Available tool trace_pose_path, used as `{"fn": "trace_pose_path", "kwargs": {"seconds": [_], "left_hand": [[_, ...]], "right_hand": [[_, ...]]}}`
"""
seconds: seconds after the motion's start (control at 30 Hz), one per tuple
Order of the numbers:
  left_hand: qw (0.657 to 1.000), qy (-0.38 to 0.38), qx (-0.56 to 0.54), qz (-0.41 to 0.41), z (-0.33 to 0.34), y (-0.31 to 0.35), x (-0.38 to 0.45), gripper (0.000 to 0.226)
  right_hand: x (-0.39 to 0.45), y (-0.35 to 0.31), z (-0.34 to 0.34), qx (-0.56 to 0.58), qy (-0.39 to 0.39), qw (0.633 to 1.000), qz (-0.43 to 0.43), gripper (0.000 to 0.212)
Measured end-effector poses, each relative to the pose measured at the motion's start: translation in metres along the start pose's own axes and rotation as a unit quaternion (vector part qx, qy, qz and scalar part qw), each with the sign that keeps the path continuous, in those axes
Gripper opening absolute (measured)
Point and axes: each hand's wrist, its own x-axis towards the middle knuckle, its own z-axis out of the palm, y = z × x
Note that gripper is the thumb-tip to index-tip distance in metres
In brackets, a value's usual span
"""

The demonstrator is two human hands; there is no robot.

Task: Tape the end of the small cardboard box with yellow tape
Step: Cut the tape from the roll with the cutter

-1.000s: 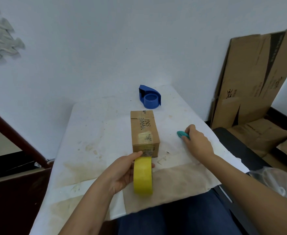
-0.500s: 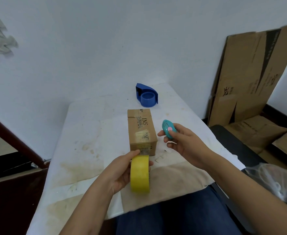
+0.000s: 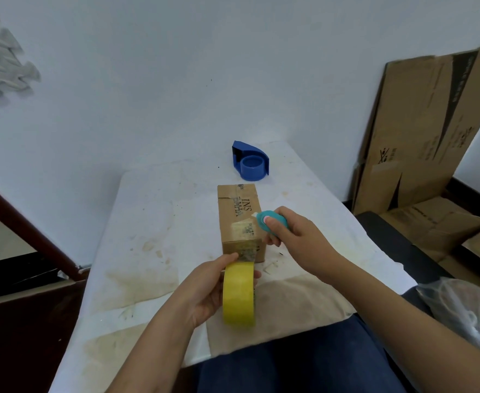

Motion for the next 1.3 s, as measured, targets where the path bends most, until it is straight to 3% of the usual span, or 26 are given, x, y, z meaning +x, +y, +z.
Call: {"fn": "trace_pose_path", "kwargs": {"seconds": [0.17,0.4,0.93,1.3], "left_hand": [[1.0,-0.002,-0.005,0.009,0.001,0.0,-0.002,0.034],[0.999,0.01,0.0,0.04,0.003,-0.004,0.002,0.033],[0.999,0.029,-0.021,0.039,-0.001,-0.011,0.012,0.035],[0.998,0.041,-0.008,0.046,-0.002,-0.013,0.015,0.037]], "right_hand": [[0.012,-0.008,0.003,-0.162,-0.103,0.979,-0.071,0.023],[0.022,0.001,0.006,-0.316,-0.192,0.918,-0.145,0.023],[0.023,0.009,0.017,-0.409,-0.211,0.869,-0.183,0.026],[0.019,0.007,0.024,-0.433,-0.195,0.862,-0.179,0.025]]}}
